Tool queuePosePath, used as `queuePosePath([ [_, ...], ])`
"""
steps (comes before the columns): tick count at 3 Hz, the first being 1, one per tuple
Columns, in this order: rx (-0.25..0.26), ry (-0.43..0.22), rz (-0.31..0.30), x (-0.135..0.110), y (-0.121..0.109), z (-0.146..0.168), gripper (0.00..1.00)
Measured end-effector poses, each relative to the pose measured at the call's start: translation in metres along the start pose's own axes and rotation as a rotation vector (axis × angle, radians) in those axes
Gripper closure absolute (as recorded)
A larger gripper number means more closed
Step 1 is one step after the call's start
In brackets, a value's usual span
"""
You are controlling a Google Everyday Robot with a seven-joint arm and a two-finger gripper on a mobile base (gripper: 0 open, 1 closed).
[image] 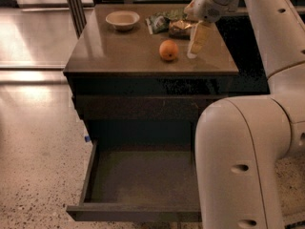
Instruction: Place orange into middle drawer
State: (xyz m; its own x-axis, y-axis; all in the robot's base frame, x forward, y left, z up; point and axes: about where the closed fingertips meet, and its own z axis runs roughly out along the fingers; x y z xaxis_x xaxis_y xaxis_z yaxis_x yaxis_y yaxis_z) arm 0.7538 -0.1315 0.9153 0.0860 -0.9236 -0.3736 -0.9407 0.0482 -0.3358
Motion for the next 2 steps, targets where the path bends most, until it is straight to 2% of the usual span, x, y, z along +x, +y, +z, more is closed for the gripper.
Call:
queuePosePath([
  [1,0.0,-0.022,-0.011,0.0,-0.004,0.013,0.0],
  [2,-0.02,-0.089,-0.027,-0.001,-0.01,0.058,0.0],
])
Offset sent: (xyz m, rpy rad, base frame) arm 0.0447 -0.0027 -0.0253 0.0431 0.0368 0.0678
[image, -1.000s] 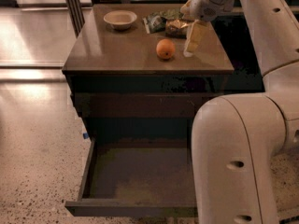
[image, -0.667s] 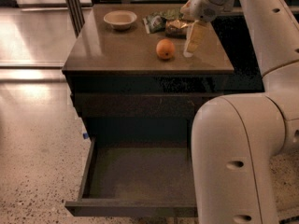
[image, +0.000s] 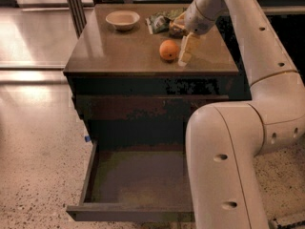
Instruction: Place orange into middle drawer
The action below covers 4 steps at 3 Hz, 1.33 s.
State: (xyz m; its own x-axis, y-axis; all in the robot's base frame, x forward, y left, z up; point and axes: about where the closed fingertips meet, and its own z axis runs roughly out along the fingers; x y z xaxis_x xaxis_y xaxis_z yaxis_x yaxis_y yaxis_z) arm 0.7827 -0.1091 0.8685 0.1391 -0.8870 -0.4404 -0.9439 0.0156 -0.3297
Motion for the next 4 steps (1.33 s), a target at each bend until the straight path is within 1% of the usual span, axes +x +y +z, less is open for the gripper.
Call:
queuePosePath([
  [1,0.008,-0.021,-0.024,-0.009,-0.007,0.018,0.0],
  [2,0.008,-0.021,-0.024,-0.009,-0.007,0.018,0.0],
  [3,0.005,-0.036,-0.045,-0.014,-0.009,0.029,0.0],
  [4,-0.045,-0.052,-0.059,-0.02,-0.001,0.047,0.0],
])
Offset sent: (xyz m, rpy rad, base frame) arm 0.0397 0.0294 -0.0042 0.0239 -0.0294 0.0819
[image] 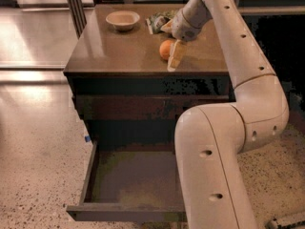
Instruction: Place orange into middle drawer
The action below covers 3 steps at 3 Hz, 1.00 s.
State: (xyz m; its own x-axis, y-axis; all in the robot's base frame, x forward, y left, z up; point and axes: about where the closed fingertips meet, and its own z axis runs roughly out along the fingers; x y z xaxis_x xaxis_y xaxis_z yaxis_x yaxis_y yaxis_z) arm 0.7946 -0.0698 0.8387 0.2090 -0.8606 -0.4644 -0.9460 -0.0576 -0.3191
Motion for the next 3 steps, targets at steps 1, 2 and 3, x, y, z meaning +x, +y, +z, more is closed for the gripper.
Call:
queuePosePath([
  [1,-0.003,-0.001,0.0,-0.0002,0.0005,0.0009,0.04],
  [2,-0.003,-0.001,0.0,-0.0002,0.0005,0.0009,0.27],
  [3,-0.003,-0.001,0.0,-0.0002,0.0005,0.0009,0.5],
])
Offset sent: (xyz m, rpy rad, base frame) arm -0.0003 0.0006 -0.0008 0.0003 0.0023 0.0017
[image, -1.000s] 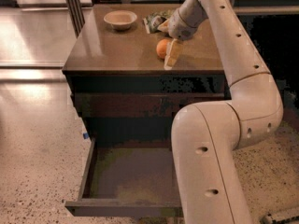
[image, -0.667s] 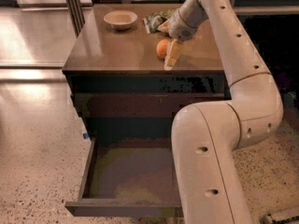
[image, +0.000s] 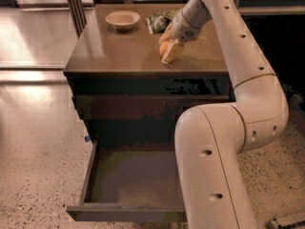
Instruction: Place orange into middle drawer
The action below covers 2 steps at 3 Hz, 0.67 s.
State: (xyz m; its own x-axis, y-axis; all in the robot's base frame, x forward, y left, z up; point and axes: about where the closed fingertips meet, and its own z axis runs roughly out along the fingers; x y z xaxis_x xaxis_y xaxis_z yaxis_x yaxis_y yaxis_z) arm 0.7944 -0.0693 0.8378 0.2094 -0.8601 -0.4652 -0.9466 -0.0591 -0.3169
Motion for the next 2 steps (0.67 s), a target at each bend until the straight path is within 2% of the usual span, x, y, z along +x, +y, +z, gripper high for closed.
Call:
queuePosePath([
  [2,0.0,0.0,0.0,0.0,0.0,0.0,0.96],
])
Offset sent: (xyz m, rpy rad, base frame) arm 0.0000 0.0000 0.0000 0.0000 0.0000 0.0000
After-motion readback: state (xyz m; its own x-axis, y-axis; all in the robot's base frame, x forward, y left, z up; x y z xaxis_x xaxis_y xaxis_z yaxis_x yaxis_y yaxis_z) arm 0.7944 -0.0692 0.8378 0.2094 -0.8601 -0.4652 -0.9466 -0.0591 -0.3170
